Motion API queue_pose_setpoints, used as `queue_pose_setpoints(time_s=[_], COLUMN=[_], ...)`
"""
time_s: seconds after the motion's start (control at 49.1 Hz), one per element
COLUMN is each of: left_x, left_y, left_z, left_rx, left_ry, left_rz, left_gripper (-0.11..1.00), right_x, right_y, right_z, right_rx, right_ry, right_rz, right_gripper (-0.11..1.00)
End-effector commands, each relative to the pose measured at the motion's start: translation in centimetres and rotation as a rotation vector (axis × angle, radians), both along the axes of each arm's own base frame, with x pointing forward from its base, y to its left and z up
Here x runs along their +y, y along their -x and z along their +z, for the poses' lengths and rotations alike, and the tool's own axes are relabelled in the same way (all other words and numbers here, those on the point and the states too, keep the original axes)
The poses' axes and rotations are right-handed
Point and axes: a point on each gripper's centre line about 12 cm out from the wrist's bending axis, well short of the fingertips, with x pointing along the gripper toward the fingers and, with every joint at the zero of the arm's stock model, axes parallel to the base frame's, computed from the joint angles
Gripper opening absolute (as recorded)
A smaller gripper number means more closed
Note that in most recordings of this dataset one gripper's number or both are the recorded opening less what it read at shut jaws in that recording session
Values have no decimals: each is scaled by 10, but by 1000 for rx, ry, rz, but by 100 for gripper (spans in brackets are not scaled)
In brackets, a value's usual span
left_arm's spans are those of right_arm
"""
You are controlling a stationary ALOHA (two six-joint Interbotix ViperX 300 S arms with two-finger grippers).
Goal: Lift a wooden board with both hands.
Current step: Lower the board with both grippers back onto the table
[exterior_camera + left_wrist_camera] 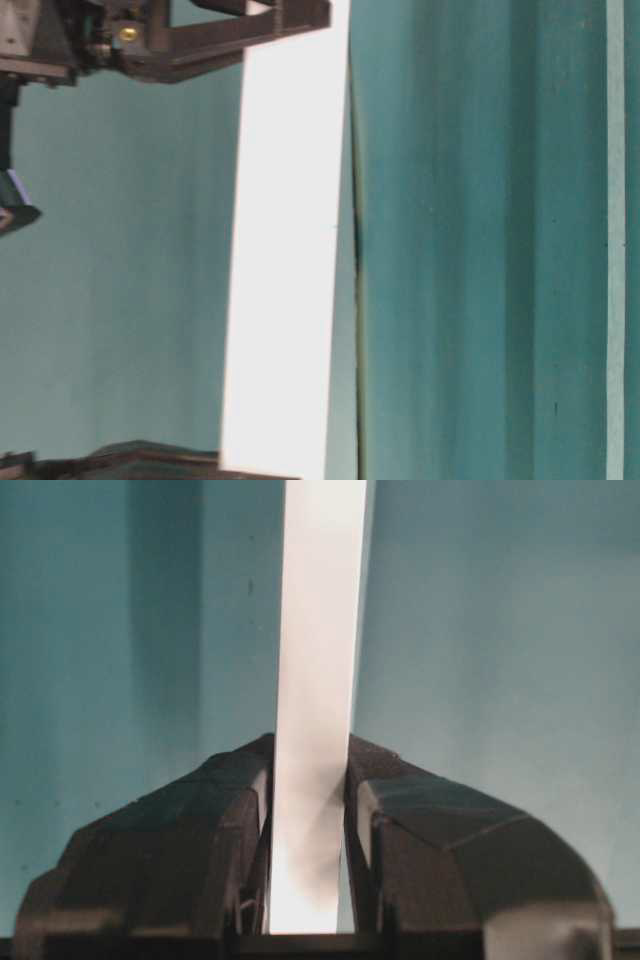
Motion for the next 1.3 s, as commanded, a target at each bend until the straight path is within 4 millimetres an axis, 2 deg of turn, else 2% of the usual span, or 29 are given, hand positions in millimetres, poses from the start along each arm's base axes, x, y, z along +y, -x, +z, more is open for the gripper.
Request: queue_pose_setpoints(time_s=[0.0,0.285,0.876,1.284], left_x=[2,3,3,0], left_y=[-3,-4,11,13], left_z=[-2,-26,-86,-108], left_rx=[-8,-8,-13,-35], left_ry=[-1,2,16,31], left_rz=[5,16,51,82], left_gripper=[17,17,17,17], right_x=[1,2,13,20], right_y=[-3,-10,-11,-7], right_z=[-3,-27,-70,-93], right_rx=[-10,-3,-7,10], right_ry=[1,4,-11,-20], right_rz=[26,50,89,97], right_gripper=[21,21,21,21])
